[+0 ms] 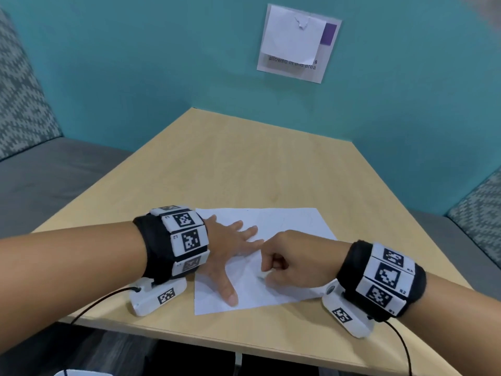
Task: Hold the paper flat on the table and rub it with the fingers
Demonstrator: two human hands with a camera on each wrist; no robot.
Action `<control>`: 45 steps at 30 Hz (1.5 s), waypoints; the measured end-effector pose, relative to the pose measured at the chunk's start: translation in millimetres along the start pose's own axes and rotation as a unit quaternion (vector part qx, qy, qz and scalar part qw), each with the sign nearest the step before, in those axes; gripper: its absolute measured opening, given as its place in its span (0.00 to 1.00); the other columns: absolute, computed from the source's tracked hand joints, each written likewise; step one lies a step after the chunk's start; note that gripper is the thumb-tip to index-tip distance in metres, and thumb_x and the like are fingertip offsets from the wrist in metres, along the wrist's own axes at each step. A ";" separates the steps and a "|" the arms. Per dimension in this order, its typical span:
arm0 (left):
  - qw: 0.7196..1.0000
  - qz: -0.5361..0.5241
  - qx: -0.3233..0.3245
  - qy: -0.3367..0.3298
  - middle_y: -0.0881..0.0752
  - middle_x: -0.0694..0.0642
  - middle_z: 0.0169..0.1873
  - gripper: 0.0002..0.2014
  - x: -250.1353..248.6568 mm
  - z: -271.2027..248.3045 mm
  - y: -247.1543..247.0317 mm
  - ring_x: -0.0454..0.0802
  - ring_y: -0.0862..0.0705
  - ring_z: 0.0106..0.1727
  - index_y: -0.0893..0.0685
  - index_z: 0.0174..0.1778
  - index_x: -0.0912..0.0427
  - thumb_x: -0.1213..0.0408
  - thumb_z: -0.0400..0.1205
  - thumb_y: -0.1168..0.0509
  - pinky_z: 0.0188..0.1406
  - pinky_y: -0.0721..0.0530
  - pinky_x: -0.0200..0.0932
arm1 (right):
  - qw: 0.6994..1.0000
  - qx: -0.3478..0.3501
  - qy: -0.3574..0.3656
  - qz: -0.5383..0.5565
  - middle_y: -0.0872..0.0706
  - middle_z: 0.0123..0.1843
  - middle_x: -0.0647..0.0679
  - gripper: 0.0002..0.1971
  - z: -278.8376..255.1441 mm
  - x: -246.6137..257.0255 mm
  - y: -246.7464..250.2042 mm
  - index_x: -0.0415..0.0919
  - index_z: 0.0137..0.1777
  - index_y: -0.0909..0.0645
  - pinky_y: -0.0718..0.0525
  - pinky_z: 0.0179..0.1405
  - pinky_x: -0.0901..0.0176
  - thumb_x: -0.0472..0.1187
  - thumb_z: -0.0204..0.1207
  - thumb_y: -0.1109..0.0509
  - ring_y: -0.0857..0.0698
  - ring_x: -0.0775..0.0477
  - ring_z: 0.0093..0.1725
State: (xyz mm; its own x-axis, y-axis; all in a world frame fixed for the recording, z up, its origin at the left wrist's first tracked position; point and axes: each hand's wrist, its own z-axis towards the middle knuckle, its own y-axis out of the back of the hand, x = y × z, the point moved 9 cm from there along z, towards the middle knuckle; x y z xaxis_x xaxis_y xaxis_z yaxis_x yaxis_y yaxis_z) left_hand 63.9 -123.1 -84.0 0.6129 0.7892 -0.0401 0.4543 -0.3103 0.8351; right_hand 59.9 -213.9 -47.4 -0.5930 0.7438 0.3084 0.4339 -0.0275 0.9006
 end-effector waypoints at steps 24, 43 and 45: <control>0.996 0.014 -0.046 0.080 0.60 0.48 0.88 0.50 20.1 15.9 26.5 0.54 0.64 0.87 0.59 0.88 0.45 0.28 0.78 0.41 0.80 0.57 0.75 | 0.992 -0.052 -0.110 0.032 0.08 0.37 0.42 0.08 52.9 -53.8 41.1 0.36 0.45 0.14 0.17 0.37 0.60 0.41 0.78 0.30 0.18 0.55 0.28; 0.989 0.018 -0.101 0.106 0.74 0.53 0.84 0.58 39.3 29.3 6.7 0.65 0.80 0.80 0.69 0.84 0.34 0.16 0.65 0.43 0.72 0.69 0.82 | 0.995 -0.037 -0.085 -0.040 0.17 0.35 0.51 0.07 63.7 -32.5 38.2 0.37 0.45 0.15 0.25 0.32 0.64 0.42 0.76 0.28 0.22 0.51 0.33; 0.989 0.014 -0.102 0.107 0.74 0.53 0.84 0.56 37.7 27.4 7.3 0.65 0.80 0.80 0.66 0.83 0.32 0.18 0.67 0.42 0.73 0.68 0.81 | 0.997 -0.012 -0.060 -0.043 0.16 0.37 0.48 0.06 63.8 -20.0 27.4 0.38 0.44 0.16 0.22 0.35 0.59 0.42 0.75 0.28 0.21 0.50 0.34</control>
State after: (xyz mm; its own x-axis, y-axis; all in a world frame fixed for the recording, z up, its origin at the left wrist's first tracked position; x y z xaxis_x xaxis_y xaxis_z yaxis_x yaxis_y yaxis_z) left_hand 108.0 -110.2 -94.4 0.4623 0.8827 0.0840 0.2853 -0.2377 0.9285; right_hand 126.9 -186.9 -48.4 -0.5409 0.8188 0.1925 0.3679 0.0245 0.9295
